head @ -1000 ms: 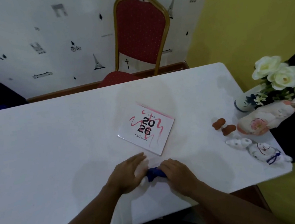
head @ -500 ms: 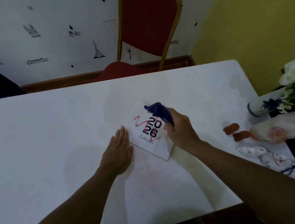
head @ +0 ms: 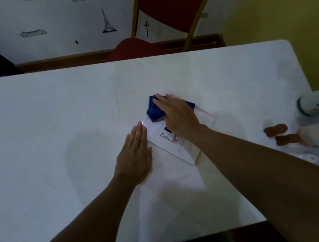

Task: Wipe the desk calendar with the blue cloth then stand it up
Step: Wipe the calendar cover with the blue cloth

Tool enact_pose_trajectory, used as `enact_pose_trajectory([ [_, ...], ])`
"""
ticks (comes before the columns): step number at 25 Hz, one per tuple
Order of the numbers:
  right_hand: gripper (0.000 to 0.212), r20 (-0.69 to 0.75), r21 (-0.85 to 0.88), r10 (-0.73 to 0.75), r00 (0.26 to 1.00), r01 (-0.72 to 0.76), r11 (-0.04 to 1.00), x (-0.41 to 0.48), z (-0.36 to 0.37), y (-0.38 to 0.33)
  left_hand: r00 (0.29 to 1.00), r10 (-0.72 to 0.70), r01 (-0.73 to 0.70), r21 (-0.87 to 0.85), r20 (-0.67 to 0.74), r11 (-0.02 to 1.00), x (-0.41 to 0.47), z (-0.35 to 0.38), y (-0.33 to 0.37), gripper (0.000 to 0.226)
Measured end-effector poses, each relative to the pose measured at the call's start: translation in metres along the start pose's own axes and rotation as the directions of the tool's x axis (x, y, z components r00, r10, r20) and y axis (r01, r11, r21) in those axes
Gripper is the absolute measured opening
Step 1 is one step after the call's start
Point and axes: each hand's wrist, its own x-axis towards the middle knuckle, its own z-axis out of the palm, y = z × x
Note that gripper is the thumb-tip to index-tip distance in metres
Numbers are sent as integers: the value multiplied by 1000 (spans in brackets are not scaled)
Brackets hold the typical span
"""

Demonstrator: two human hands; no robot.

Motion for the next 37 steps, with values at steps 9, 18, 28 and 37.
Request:
enact_pose_trajectory([
  [9,67,56,18,-116,992,115,993,-15,16,5,999,-24,24,4,-44,1000,1,9,1,66],
  [18,66,17,269,-194,981,182,946,-100,24,11,996,-5,9,40,-91,999,-1,13,0,64],
  [28,54,-132,370,15,991,35,928,-127,-13,17,987,1,16,108,-158,994,-2,21,2,70],
  [37,68,6,346,91,996,-87,934,-31,-12,22,970,-3,44,163,-242,986,1,37,0,71],
])
